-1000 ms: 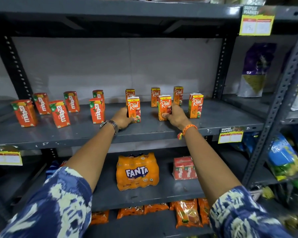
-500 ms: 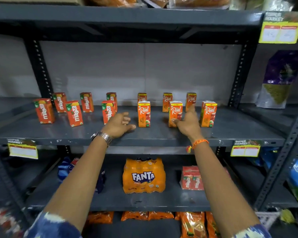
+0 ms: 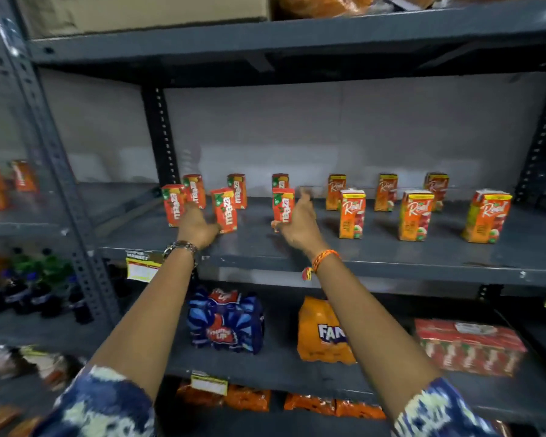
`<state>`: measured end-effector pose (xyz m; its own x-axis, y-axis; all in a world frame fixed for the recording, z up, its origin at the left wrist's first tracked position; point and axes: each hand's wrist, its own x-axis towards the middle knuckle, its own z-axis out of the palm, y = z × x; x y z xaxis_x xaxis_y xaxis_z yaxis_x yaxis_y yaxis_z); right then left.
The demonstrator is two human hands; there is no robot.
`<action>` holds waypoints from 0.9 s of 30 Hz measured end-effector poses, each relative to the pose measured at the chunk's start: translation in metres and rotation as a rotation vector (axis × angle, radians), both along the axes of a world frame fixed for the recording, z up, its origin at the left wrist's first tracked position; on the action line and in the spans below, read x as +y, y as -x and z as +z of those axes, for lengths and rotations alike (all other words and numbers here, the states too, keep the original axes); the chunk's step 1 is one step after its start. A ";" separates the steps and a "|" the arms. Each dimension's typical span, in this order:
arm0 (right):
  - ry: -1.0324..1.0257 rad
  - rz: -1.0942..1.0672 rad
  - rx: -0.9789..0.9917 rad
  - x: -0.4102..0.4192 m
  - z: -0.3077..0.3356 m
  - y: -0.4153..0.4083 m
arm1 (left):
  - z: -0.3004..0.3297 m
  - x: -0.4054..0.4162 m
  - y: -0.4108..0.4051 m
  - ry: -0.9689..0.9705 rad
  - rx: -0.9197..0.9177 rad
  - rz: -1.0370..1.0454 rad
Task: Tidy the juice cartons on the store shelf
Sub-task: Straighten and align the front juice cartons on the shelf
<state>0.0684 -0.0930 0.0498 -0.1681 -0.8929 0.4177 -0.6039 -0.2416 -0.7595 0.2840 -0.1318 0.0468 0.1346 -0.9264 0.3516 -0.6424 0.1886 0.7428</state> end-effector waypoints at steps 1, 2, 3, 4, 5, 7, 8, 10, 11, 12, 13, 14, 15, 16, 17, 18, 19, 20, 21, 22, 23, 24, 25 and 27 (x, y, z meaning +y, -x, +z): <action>-0.037 -0.012 0.007 -0.009 0.000 0.003 | 0.001 -0.007 0.001 -0.043 0.000 -0.057; -0.081 -0.014 0.003 -0.015 -0.001 0.002 | 0.000 -0.014 -0.001 -0.077 0.005 -0.112; -0.117 -0.015 -0.006 -0.020 -0.003 0.001 | -0.002 -0.018 -0.002 -0.098 0.010 -0.163; -0.137 -0.021 -0.015 -0.023 -0.005 0.001 | -0.005 -0.023 -0.003 -0.097 0.015 -0.200; -0.139 -0.034 -0.024 -0.026 -0.008 0.001 | -0.009 -0.026 -0.004 -0.088 0.011 -0.217; -0.114 -0.041 -0.030 -0.028 -0.013 0.005 | -0.012 -0.029 -0.005 -0.069 -0.024 -0.238; -0.107 -0.032 -0.032 -0.029 -0.014 0.007 | -0.012 -0.031 -0.007 -0.066 -0.064 -0.253; -0.102 0.004 -0.027 -0.029 -0.013 0.004 | -0.008 -0.036 -0.015 -0.086 -0.126 -0.269; -0.101 0.015 -0.022 -0.028 -0.010 0.004 | -0.006 -0.037 -0.017 -0.101 -0.127 -0.281; -0.107 0.018 -0.024 -0.027 -0.010 0.007 | -0.005 -0.038 -0.016 -0.103 -0.117 -0.294; -0.112 0.021 -0.019 -0.027 -0.009 0.006 | -0.003 -0.037 -0.018 -0.107 -0.115 -0.306; -0.120 -0.018 0.000 -0.025 -0.010 0.000 | -0.005 -0.044 -0.023 -0.114 -0.104 -0.346; -0.133 -0.053 0.015 -0.025 -0.012 -0.004 | -0.009 -0.053 -0.025 -0.109 -0.107 -0.386; -0.134 -0.068 0.015 -0.023 -0.011 0.000 | -0.011 -0.053 -0.022 -0.106 -0.122 -0.390; -0.137 -0.075 0.010 -0.021 -0.011 0.005 | -0.014 -0.053 -0.017 -0.116 -0.130 -0.393; -0.146 -0.074 0.019 -0.020 -0.011 0.006 | -0.015 -0.053 -0.015 -0.107 -0.123 -0.388; -0.150 -0.068 0.027 -0.022 -0.011 0.005 | -0.013 -0.054 -0.016 -0.100 -0.116 -0.380; -0.158 -0.066 0.026 -0.022 -0.011 0.002 | -0.012 -0.056 -0.019 -0.104 -0.115 -0.375; -0.162 -0.059 0.018 -0.024 -0.011 0.000 | -0.013 -0.058 -0.020 -0.104 -0.118 -0.371; -0.170 -0.054 0.015 -0.024 -0.011 0.000 | -0.012 -0.056 -0.020 -0.107 -0.124 -0.363; -0.171 -0.048 0.015 -0.025 -0.011 0.001 | -0.013 -0.057 -0.020 -0.106 -0.118 -0.356; -0.178 -0.052 0.018 -0.024 -0.010 0.000 | -0.013 -0.056 -0.019 -0.105 -0.118 -0.353; -0.178 -0.053 0.015 -0.025 -0.010 0.001 | -0.014 -0.057 -0.020 -0.102 -0.118 -0.356; -0.182 -0.057 0.017 -0.024 -0.010 0.000 | -0.013 -0.057 -0.019 -0.105 -0.121 -0.356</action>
<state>0.0680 -0.1175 0.0397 -0.2149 -0.9431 0.2537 -0.6256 -0.0666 -0.7773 0.3033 -0.1892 0.0335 -0.2383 -0.9396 0.2456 -0.6346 0.3421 0.6930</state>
